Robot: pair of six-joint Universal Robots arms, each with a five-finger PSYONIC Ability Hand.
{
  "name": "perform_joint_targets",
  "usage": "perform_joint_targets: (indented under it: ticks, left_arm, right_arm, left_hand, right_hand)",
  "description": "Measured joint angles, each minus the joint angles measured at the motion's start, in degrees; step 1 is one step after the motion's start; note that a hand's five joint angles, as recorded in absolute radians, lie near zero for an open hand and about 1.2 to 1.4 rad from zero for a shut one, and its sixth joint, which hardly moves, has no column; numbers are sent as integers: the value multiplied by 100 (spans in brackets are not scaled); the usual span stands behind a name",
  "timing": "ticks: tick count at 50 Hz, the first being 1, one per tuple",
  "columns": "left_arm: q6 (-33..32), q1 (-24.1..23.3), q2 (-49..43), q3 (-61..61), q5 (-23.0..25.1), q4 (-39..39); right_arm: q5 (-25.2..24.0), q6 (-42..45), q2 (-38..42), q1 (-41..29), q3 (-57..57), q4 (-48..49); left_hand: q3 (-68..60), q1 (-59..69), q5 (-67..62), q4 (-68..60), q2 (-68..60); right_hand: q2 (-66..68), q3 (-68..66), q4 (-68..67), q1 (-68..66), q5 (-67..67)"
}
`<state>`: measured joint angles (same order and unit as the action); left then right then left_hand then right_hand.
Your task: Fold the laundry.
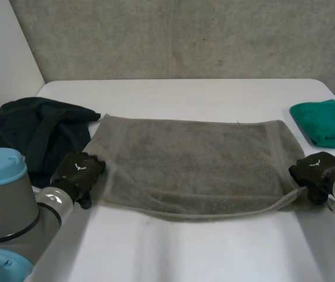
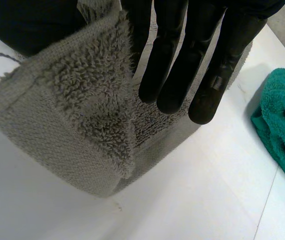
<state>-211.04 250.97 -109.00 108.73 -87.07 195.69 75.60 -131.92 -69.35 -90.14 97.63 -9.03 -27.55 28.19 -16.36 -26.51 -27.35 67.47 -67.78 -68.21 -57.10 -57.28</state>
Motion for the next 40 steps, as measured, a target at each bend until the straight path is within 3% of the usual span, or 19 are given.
perform_joint_targets:
  ticks: [23,29,31,32,40]
  left_arm:
    - [-23,299,-445,-212,377,358]
    - [-147,294,-668,-342,373,466]
    - [-222,293,-686,-345,370,482]
    - [-291,294,-670,-336,364,493]
    - [-464,298,28,-112,306,384]
  right_arm:
    - [7,-18,24,-25,106,128]
    - [8,-18,33,-36,145,157]
    - [10,-18,33,-37,154,169]
    - [11,-18,33,-37,157,173]
    - [57,1,-8,-9,165,142]
  left_hand:
    - [-124,65,-280,-240,-136]
    - [-1711,1814,-1810,-1828,-1743]
    - [-1711,1814,-1810,-1828,-1743]
    - [-3592,3749,-3703,-3785,-3685]
    - [-4049,3787,-3895,-4214,-4116]
  right_hand:
    - [0,0,0,0,-2]
    - [0,0,0,0,-2]
    - [0,0,0,0,-2]
    - [0,0,0,0,-2]
    - [0,0,0,0,-2]
